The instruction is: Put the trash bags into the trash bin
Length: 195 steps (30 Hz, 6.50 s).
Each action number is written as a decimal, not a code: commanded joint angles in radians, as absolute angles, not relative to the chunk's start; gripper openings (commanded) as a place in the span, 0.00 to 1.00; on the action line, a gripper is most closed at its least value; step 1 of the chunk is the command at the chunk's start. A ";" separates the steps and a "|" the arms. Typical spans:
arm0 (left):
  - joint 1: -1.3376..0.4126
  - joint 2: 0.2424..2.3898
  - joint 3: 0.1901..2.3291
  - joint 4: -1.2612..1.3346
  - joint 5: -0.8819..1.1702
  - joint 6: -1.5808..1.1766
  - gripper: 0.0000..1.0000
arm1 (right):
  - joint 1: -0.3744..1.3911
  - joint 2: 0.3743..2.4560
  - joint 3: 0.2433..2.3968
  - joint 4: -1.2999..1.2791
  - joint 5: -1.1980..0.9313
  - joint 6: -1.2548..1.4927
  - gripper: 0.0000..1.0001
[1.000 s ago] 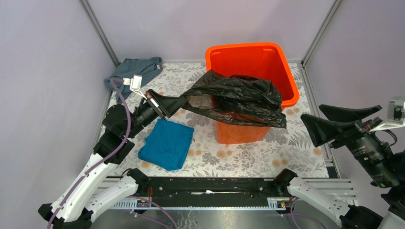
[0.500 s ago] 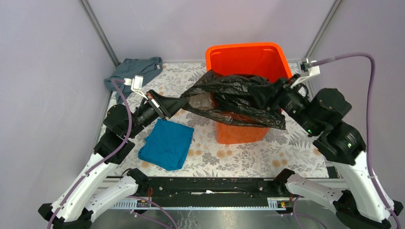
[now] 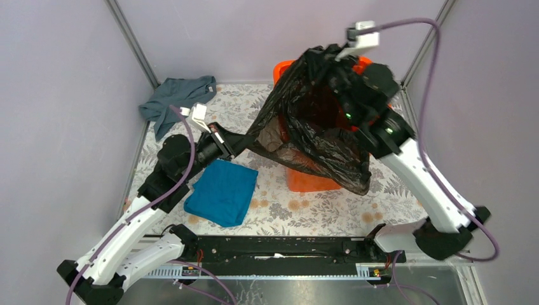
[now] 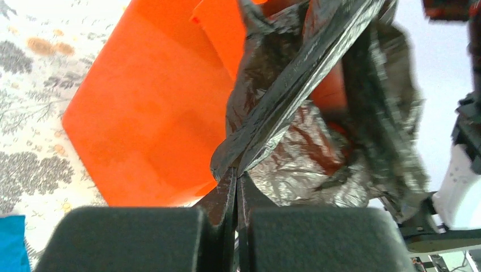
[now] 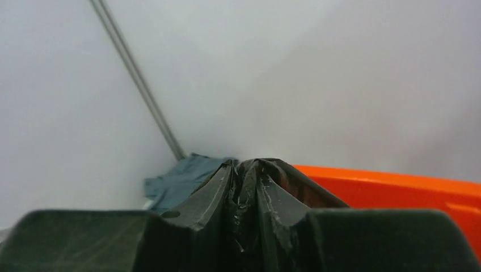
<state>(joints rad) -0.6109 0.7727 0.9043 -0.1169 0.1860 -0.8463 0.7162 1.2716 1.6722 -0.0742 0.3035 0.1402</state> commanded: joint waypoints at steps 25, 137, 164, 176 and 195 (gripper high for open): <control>-0.607 0.851 0.843 -0.031 0.186 -0.890 0.00 | 0.780 1.384 2.168 -0.984 -0.058 0.144 1.00; -0.607 1.065 1.047 -0.021 0.238 -0.888 0.00 | 0.239 1.011 1.386 -0.461 0.712 0.111 0.08; -0.606 1.038 0.975 0.020 0.416 -0.945 0.18 | 0.236 0.797 1.583 -1.073 0.433 0.336 0.90; -0.537 1.020 1.147 -0.203 0.523 -0.749 0.95 | 0.236 0.611 1.357 -0.851 0.225 0.572 0.64; -0.463 1.026 1.365 -0.520 0.308 -0.515 0.99 | 0.236 0.524 1.202 -0.831 0.312 0.441 0.56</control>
<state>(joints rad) -0.4709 1.0500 1.2213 -0.4446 0.4046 -0.6315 0.2367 0.5201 0.9932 -0.7486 0.3035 0.4660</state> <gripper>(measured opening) 0.988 0.383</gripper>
